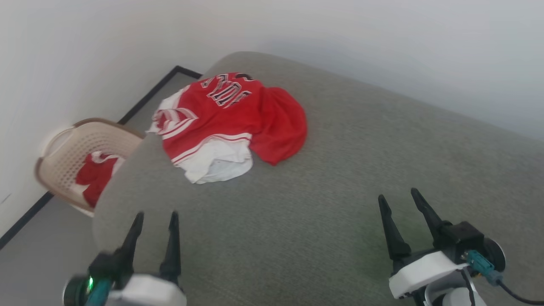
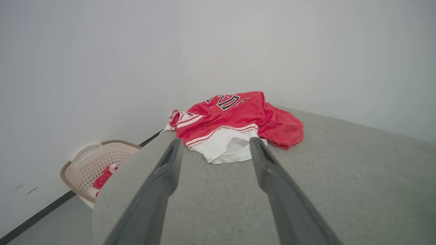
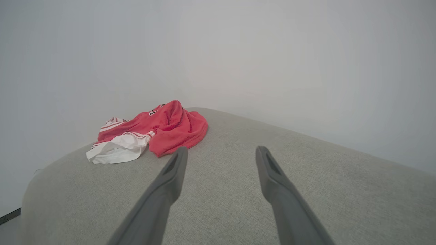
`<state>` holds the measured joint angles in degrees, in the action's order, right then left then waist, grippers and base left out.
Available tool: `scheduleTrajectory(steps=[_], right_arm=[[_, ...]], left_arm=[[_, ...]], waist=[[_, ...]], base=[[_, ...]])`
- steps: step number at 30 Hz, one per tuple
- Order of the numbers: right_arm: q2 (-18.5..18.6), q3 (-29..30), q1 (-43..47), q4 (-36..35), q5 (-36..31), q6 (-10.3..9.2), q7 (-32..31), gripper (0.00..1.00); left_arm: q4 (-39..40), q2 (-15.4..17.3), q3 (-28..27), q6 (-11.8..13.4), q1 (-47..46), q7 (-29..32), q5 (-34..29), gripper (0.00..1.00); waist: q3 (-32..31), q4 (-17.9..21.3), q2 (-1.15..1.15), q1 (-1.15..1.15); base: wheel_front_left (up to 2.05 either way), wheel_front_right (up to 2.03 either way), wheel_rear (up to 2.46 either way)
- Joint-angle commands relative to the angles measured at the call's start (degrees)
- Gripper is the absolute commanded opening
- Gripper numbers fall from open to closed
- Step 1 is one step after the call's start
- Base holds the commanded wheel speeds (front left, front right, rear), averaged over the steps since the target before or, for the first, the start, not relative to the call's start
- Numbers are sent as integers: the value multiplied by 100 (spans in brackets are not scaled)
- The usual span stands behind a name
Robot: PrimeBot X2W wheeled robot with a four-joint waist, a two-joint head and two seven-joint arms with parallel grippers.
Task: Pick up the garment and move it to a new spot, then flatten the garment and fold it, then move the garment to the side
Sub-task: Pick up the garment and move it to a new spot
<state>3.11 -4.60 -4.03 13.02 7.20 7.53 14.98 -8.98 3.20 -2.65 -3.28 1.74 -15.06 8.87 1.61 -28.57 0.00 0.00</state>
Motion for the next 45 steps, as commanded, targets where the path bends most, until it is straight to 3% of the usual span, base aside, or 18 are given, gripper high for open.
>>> scheduleTrajectory(steps=[1, 6, 10, 16, 19, 22, 26, 35, 45], right_arm=[[-7, -16, -54, -67, -50, -8, 29, 100], [147, -62, -373, -193, -108, -9, 25, 100], [182, -34, -706, -278, -30, -9, 25, 100], [88, 18, -955, -306, 108, -8, 25, 100], [41, 26, -968, -304, 187, -8, 25, 100], [-2, -32, -1003, -322, 224, -8, 25, 100], [-22, -151, -1121, -349, 234, -8, 25, 100], [-16, -396, -1417, -478, 190, -8, 25, 100], [8, -395, -1311, -653, 138, -8, 25, 100]], left_arm=[[-152, 89, 16, -71, -248, -18, -131, 100], [-884, 236, -270, -301, -1598, -18, 178, 100], [-1796, 667, -638, -374, -2715, -18, 485, 100], [-3445, 1591, -1026, -415, -3997, 74, 925, 100], [-4171, 2011, -1089, -418, -4423, 556, 1200, 100], [-4767, 2309, -878, -423, -4750, 1426, 1470, 100], [-5348, 2724, -649, -417, -5048, 2336, 1486, 100], [-6293, 2632, -332, -382, -5319, 3738, 1425, 100], [-6499, 2448, -232, -405, -5265, 3999, 1537, 100]], waist=[[195, 283, 0, 0], [855, 1030, 0, 0], [1384, 1643, 0, 0], [1823, 2370, 0, 0], [1919, 2625, 0, 0], [2018, 2784, 0, 0], [2200, 2912, 0, 0], [2581, 3095, 0, 0], [2702, 3164, 0, 0]], base=[[0, 0, 0], [0, 0, 0], [0, 0, 0], [0, 0, 0], [0, 0, 0], [0, 0, 0], [0, 0, 0], [0, 0, 0], [0, 0, 0]])
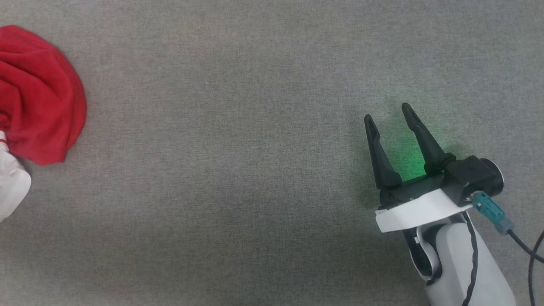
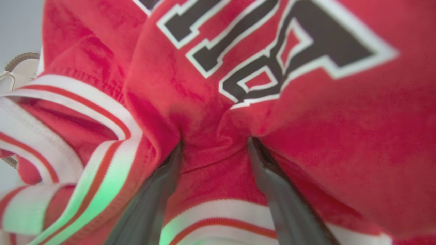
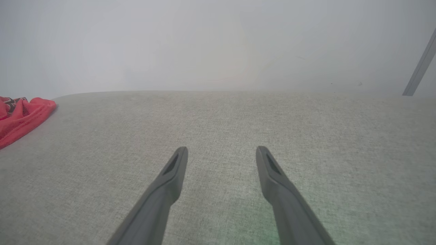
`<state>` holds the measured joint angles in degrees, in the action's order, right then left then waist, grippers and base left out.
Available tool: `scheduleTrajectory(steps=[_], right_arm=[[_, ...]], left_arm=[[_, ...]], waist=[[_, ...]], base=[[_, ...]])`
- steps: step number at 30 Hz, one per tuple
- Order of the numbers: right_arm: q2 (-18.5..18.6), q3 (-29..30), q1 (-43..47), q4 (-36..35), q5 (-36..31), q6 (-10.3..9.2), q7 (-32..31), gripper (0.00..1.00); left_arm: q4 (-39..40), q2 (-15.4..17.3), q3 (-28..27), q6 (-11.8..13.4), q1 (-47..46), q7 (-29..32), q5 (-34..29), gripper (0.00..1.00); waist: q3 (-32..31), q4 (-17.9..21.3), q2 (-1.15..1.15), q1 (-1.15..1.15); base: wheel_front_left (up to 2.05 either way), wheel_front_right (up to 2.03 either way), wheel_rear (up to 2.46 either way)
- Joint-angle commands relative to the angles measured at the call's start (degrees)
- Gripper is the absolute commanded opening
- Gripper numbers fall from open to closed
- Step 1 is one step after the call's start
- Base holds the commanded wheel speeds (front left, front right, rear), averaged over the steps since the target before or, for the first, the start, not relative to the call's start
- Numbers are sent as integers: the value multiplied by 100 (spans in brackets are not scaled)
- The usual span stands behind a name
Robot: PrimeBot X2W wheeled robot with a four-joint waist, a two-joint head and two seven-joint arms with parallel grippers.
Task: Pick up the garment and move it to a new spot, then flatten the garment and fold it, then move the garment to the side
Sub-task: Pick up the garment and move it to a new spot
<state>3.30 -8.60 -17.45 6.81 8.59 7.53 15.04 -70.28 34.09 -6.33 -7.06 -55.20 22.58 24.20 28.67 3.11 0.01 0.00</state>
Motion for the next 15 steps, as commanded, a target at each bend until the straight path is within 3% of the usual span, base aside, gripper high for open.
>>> scheduleTrajectory(steps=[1, 2, 4, 5, 15], right_arm=[[-9, 14, 56, -38, -11, -8, 20, 100], [-8, 15, 64, -38, -26, -8, 20, 100], [-8, 2, 74, -18, -46, -8, 20, 100], [-9, -14, 84, -4, -51, -8, 20, 100], [-15, -201, 177, 226, 35, -8, 20, 100]], left_arm=[[-359, -673, 161, -33, 437, 160, 2, 75], [-311, -686, 173, -40, 448, 44, 9, 51], [-175, -623, 96, -49, 401, -334, 98, 39], [-141, -572, 76, -49, 368, -511, 98, 0], [186, -338, 442, -45, 568, -1201, 176, 0]], waist=[[-27, -19, -1, 0], [-56, -37, -1, 0], [-140, -85, -1, 0], [-199, -115, -1, 0], [-994, -298, -1, 0]], base=[[0, 0, 0], [0, 0, 0], [0, 0, 0], [0, 0, 0], [0, 0, 0]])
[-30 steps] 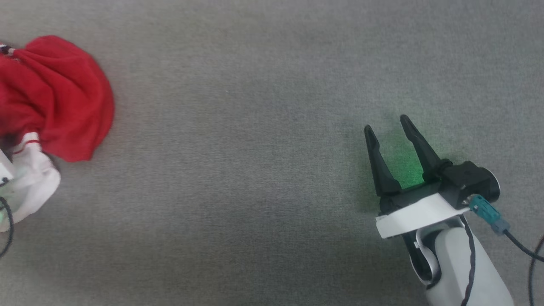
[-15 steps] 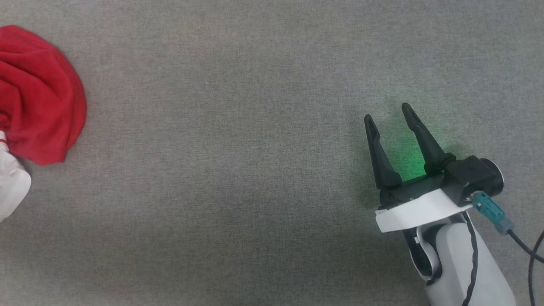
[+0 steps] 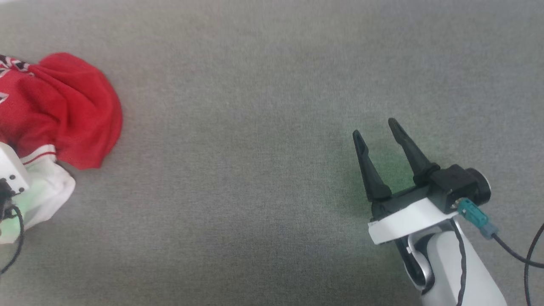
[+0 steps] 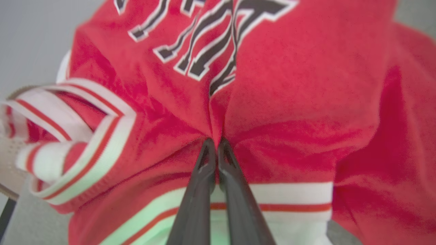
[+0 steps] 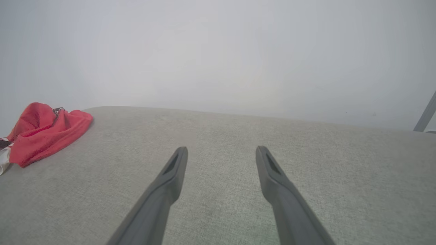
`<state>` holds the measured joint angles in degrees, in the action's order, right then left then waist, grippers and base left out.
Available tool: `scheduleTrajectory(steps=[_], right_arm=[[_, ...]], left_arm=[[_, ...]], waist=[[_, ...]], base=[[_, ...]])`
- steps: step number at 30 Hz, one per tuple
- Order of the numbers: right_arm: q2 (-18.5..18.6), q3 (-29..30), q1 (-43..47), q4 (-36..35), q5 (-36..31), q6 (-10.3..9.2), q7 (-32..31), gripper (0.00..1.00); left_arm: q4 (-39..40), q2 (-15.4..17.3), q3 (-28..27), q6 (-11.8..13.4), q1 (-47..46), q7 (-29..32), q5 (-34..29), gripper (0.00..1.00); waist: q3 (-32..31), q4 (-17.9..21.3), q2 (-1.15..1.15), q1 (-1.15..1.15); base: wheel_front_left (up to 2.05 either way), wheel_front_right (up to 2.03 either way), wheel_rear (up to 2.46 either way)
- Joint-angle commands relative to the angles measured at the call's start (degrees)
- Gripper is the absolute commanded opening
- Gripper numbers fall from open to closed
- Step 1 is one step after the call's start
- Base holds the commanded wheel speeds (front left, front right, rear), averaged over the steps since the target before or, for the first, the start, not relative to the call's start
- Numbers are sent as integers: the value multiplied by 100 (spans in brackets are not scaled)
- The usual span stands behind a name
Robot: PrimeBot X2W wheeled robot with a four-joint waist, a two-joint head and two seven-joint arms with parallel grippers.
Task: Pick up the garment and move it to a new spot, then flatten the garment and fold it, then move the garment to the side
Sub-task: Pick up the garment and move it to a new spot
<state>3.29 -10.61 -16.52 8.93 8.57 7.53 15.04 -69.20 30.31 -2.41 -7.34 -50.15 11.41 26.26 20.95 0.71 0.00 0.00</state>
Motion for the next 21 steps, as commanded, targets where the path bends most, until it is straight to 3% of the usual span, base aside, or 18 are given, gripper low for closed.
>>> scheduleTrajectory(steps=[1, 6, 10, 21], right_arm=[[-17, -5, 109, 34, 52, -8, 20, 100], [-33, 55, 307, 120, 151, -8, 20, 100], [-42, 121, 497, 161, 214, -8, 20, 100], [-45, 242, 626, 70, 561, -8, 20, 100]], left_arm=[[179, 73, 125, -17, 66, -205, -9, 0], [700, 205, 564, -15, 117, -939, 44, 0], [1165, 156, 1083, -15, 30, -1124, 196, 0], [2768, -146, 2609, -14, -348, -717, 1019, 0]], waist=[[-298, -62, 0, 0], [-692, -51, 0, 0], [-982, 4, 0, 0], [-1147, 537, 0, 0]], base=[[0, 0, 0], [0, 0, 0], [0, 0, 0], [0, 0, 0]])
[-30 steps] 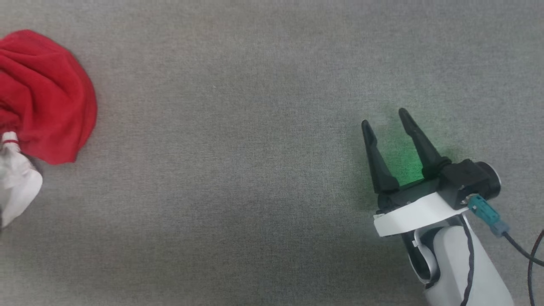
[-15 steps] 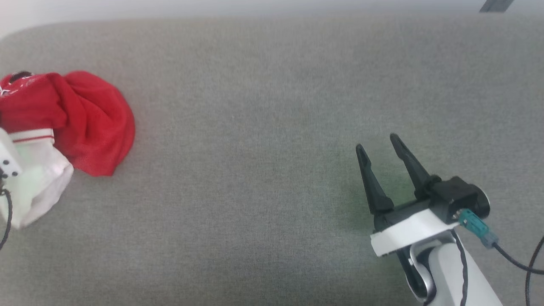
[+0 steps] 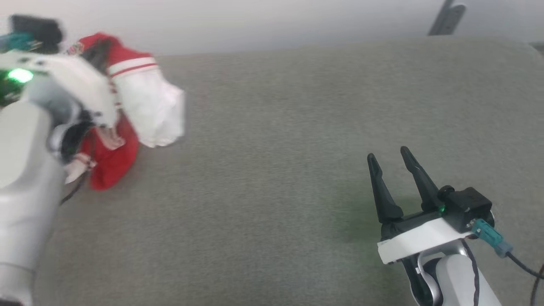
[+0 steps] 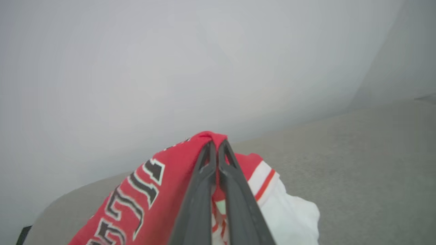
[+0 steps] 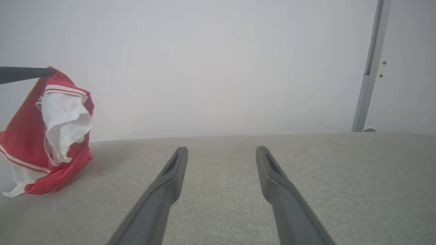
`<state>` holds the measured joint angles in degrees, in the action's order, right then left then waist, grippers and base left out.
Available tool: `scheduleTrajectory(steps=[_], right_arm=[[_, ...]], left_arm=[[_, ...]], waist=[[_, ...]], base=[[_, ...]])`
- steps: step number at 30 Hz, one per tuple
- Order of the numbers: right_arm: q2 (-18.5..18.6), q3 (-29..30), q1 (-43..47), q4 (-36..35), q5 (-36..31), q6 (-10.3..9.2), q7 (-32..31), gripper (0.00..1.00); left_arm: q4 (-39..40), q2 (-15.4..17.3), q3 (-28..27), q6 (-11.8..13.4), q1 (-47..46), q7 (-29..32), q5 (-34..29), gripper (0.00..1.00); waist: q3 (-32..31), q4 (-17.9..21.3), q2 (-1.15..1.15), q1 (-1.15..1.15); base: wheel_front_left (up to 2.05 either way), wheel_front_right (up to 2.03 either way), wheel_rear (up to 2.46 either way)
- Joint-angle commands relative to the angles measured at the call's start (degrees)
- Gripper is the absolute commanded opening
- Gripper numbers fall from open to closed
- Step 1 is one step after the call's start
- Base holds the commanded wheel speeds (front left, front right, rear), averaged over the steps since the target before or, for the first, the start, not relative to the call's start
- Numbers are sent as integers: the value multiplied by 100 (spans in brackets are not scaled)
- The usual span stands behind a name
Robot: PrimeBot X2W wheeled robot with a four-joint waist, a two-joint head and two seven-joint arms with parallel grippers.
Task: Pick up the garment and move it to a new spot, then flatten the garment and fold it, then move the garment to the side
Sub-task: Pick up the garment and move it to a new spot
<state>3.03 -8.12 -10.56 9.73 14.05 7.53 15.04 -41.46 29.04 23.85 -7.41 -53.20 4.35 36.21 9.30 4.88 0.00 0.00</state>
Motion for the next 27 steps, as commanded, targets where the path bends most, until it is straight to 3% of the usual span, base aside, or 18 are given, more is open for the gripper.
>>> scheduleTrajectory(steps=[1, 13, 21, 27], right_arm=[[-17, -3, 5, -27, 49, -8, 20, 100], [-18, 61, -219, -135, 752, -6, 20, 100], [-21, -46, -258, -114, 1331, -6, 20, 100], [-26, 199, -206, -237, 1601, -6, 20, 100]], left_arm=[[110, -122, 131, -8, -106, 91, 103, 0], [1106, -996, 2007, -9, -621, 1300, 948, 0], [636, -1379, 2892, -9, -1073, 1475, 1098, 0], [-251, -1874, 3437, -8, -1575, 963, 980, 0]], waist=[[46, 212, 0, 0], [705, 1785, 0, 0], [1052, 2733, 0, 0], [1357, 2853, 0, 0]], base=[[0, 0, 0], [0, 0, 0], [0, 0, 0], [0, 0, 0]])
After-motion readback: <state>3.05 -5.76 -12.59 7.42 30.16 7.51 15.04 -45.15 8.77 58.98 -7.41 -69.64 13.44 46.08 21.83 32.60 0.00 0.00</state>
